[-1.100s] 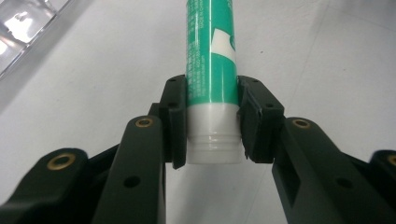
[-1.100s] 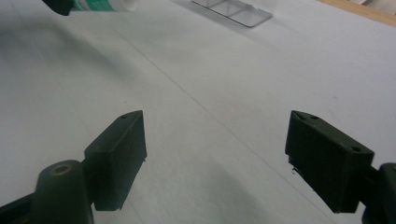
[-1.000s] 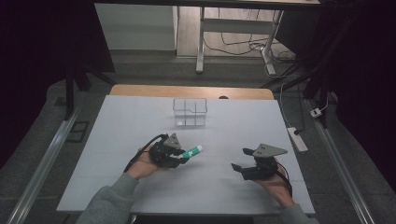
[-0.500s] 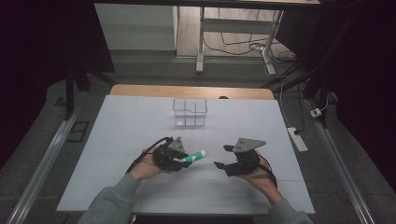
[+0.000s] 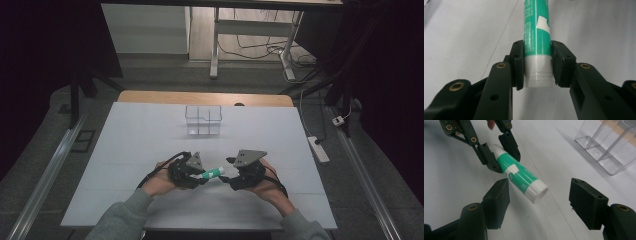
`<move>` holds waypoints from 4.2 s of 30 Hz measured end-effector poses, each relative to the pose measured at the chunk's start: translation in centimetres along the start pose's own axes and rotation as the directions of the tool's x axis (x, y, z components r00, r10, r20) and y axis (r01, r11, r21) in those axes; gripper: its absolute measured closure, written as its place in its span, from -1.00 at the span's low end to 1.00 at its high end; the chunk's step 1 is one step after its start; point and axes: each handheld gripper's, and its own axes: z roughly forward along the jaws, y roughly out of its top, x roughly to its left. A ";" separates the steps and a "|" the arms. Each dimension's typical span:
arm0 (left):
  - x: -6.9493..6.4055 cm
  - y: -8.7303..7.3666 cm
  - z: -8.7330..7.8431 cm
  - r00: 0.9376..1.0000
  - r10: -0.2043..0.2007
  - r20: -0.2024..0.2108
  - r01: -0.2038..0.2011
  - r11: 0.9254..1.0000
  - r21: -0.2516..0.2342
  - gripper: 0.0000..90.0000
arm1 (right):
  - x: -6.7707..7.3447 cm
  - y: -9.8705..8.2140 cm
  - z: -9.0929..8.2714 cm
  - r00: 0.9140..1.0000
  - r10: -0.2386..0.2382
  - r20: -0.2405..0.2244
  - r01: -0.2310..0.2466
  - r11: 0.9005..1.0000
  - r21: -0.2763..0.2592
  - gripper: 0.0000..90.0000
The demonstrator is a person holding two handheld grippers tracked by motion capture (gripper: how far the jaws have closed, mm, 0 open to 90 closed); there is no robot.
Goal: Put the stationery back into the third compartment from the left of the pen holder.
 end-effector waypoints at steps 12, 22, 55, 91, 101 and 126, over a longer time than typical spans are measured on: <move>-0.5 0.3 0.2 0.999 0.016 0.040 -0.016 1.000 0.004 0.44 | 1.3 1.0 1.3 0.987 -0.158 -0.041 0.161 0.982 0.098 -0.13; -0.9 0.5 -0.2 0.996 0.046 0.072 -0.046 0.999 -0.010 0.43 | 2.6 0.7 2.5 0.947 -0.310 -0.086 0.320 0.931 0.175 0.26; 1.9 -2.4 -2.6 0.965 -0.262 -0.013 0.250 0.934 -0.255 -0.24 | 0.2 -0.4 0.9 0.993 -0.111 0.035 0.111 0.994 0.001 0.46; 2.6 -1.8 -1.4 0.904 -0.341 0.256 0.423 0.796 -0.432 0.24 | 1.0 -0.2 1.6 0.999 -0.046 0.026 0.049 0.989 -0.141 0.45; 2.2 -1.4 -2.0 0.913 -0.315 0.260 0.401 0.808 -0.431 0.43 | 1.1 -0.3 2.0 0.999 -0.040 0.007 0.041 0.991 -0.127 0.42; 4.6 0.0 -4.5 0.923 -0.350 0.160 0.383 0.793 -0.475 0.43 | -1.4 -4.4 -4.4 0.962 0.247 0.114 -0.228 0.961 -0.156 -0.03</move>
